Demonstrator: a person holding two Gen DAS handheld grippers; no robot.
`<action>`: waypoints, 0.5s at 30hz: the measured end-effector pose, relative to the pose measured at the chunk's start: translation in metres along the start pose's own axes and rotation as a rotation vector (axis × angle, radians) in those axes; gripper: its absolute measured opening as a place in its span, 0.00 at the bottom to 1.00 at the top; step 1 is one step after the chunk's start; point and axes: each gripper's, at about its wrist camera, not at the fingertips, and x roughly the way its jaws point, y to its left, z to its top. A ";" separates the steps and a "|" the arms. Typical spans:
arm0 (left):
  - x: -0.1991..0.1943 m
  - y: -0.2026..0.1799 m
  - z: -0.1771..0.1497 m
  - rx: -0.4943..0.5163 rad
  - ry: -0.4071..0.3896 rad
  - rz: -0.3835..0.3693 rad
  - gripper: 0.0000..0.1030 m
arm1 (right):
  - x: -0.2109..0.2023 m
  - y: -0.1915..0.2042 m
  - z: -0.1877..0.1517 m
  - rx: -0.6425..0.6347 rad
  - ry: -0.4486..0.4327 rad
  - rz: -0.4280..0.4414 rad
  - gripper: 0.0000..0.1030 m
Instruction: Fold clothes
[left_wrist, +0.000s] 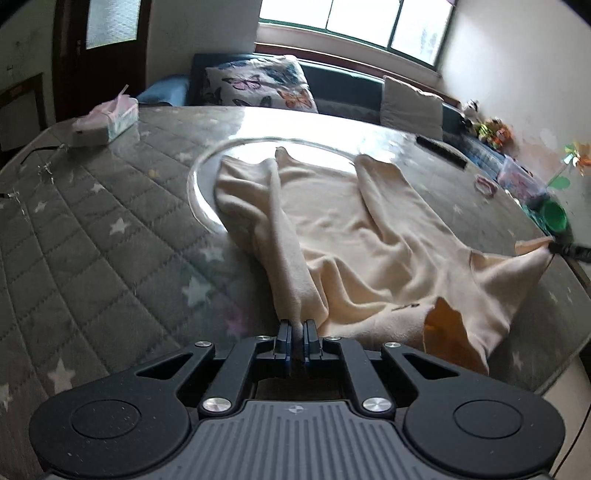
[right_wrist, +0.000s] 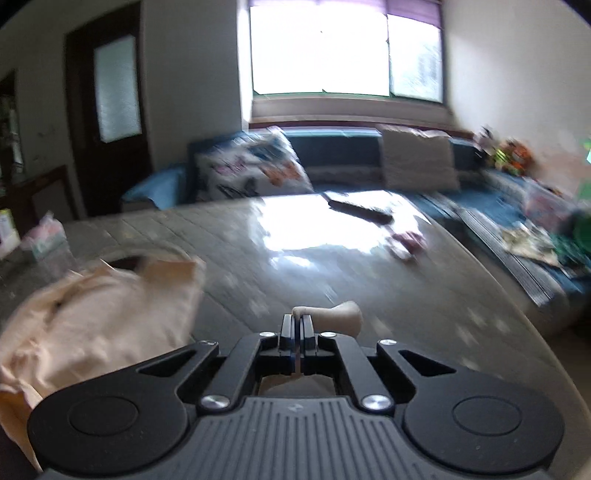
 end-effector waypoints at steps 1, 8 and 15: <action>0.000 -0.001 -0.002 0.008 0.007 -0.002 0.06 | 0.002 -0.007 -0.008 0.017 0.030 -0.020 0.02; -0.004 0.000 -0.004 0.048 0.015 -0.009 0.10 | 0.007 -0.028 -0.032 0.044 0.093 -0.099 0.20; -0.013 0.005 0.001 0.064 -0.029 0.038 0.42 | 0.020 -0.019 -0.025 -0.002 0.072 -0.100 0.48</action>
